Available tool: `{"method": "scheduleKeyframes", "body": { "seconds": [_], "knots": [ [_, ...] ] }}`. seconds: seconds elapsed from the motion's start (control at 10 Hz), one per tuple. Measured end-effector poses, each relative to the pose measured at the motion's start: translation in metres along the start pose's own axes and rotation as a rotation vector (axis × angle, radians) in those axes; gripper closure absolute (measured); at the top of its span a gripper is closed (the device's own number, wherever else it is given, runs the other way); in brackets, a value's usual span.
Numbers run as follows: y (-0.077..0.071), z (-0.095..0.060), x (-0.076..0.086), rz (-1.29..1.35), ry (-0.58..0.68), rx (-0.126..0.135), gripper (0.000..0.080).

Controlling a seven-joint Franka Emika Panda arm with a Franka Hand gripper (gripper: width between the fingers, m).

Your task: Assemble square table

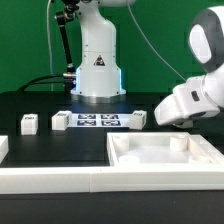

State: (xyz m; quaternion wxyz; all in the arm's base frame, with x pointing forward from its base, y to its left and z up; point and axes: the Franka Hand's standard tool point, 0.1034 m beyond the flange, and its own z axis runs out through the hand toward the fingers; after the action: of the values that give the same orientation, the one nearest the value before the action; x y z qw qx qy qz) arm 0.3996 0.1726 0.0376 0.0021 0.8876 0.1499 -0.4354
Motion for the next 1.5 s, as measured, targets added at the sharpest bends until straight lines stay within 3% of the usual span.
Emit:
{"method": "scheduleKeyframes", "body": {
  "seconds": [0.4,0.5,0.7,0.9,1.1,1.3,1.5],
  "knots": [
    [0.036,-0.044,-0.026,-0.019,0.058,0.048,0.0509],
    [0.037,-0.045,-0.024,-0.013,0.074,0.049,0.0509],
    [0.039,-0.052,-0.012,-0.007,0.207,0.036,0.0509],
    [0.051,-0.061,-0.022,-0.038,0.307,0.018,0.0509],
    [0.067,-0.087,-0.027,-0.059,0.410,0.006,0.0509],
    [0.074,-0.108,-0.025,-0.045,0.541,-0.015,0.0509],
    [0.077,-0.106,-0.021,-0.036,0.654,-0.035,0.0509]
  ]
}}
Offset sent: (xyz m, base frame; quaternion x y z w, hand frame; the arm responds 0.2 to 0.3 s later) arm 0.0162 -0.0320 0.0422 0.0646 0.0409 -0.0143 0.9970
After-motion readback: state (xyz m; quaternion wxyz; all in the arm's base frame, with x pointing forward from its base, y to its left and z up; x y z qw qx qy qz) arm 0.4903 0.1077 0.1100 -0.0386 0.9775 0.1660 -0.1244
